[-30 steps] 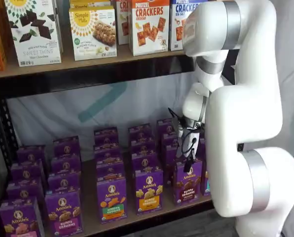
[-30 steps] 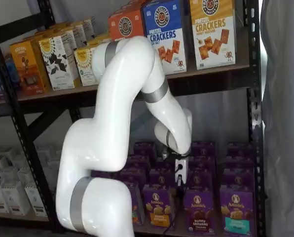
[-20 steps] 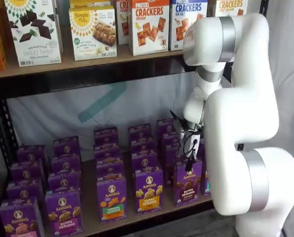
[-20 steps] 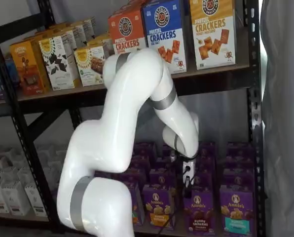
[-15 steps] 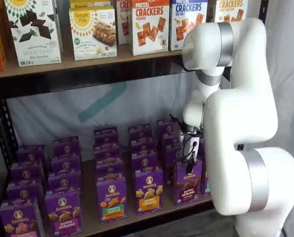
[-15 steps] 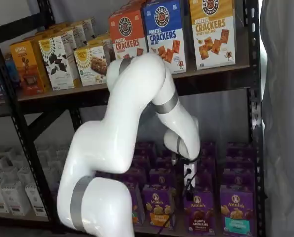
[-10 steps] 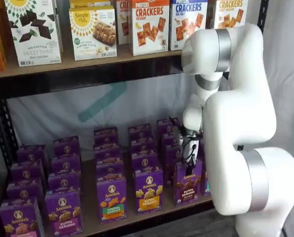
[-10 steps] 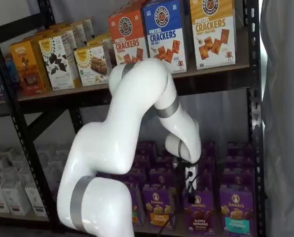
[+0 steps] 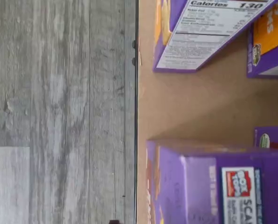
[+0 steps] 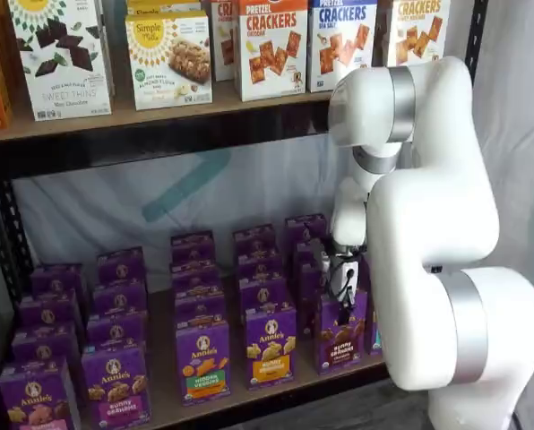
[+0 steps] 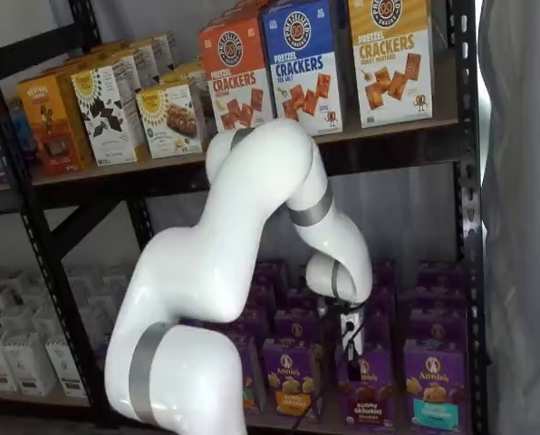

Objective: Pick up the purple box with a brown patch in the center, on the bottom shelf, the fifth box from the left

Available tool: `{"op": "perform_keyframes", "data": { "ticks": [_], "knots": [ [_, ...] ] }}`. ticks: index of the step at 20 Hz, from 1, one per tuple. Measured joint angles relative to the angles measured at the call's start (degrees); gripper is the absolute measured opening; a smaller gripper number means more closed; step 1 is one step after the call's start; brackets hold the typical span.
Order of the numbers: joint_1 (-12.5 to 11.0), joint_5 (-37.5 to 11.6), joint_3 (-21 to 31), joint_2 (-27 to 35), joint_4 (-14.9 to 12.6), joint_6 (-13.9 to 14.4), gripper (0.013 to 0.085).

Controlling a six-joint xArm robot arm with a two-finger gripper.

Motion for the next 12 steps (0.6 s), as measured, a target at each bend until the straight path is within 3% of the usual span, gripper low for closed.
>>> {"op": "perform_keyframes", "data": {
  "ticks": [10, 12],
  "knots": [
    [0.46, -2.62, -0.89, 1.91, -5.56, 5.5, 0.085],
    [0.45, -2.78, -1.0, 2.12, -6.18, 6.06, 0.077]
  ]
}}
